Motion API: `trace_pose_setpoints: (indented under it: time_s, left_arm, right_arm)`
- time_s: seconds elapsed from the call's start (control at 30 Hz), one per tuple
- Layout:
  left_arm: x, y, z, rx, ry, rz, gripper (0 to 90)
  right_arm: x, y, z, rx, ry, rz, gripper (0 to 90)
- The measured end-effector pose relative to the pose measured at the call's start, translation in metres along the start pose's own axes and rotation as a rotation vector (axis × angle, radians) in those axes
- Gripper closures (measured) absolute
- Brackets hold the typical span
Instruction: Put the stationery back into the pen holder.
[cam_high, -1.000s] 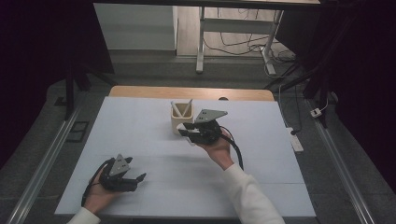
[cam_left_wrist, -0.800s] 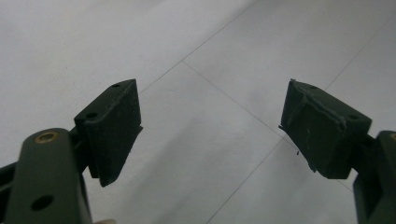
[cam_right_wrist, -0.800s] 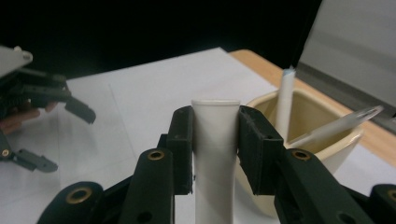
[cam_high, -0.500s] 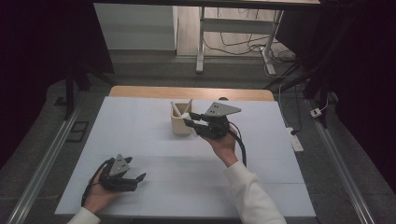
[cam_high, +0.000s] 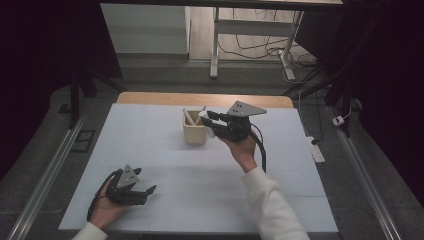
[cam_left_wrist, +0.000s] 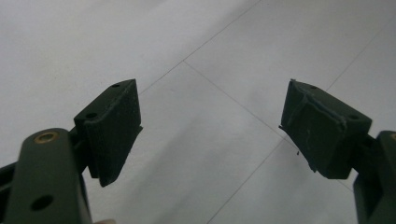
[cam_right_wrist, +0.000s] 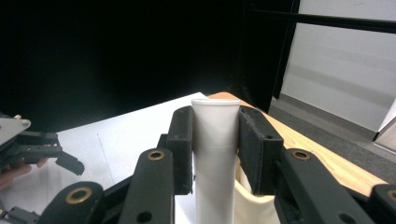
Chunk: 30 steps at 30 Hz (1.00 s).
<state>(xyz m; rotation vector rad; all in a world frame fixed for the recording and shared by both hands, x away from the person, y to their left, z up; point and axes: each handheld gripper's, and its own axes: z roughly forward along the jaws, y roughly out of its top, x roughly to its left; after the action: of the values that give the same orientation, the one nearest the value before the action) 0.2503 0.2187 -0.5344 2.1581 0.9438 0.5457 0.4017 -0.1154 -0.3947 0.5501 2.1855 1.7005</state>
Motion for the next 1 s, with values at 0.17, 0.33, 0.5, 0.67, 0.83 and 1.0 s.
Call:
trace_pose_setpoints:
  time_s: [0.17,0.33,0.5,0.67,0.83,1.0]
  left_arm:
    - [0.000,0.000,0.000,0.002,0.002,0.000,19.8]
    - [0.000,0.000,0.000,0.002,0.003,0.000,19.8]
    - [0.001,0.000,0.000,0.002,0.002,0.000,19.8]
    - [0.001,0.000,0.000,0.003,0.002,-0.001,19.8]
    - [0.000,0.000,0.000,0.003,0.002,0.000,19.8]
    - [0.001,0.000,0.001,0.003,0.003,0.000,19.8]
  right_arm:
    - [-0.004,0.005,0.004,-0.003,-0.017,-0.008,66.4]
    - [-0.009,0.009,0.010,0.000,-0.029,-0.007,66.4]
    - [-0.013,0.011,0.016,0.011,-0.038,-0.008,66.4]
    - [-0.016,0.013,0.021,0.015,-0.042,-0.003,66.3]
    - [-0.019,0.015,0.029,0.022,-0.042,0.002,66.3]
    - [-0.020,0.016,0.039,0.030,-0.040,-0.003,66.3]
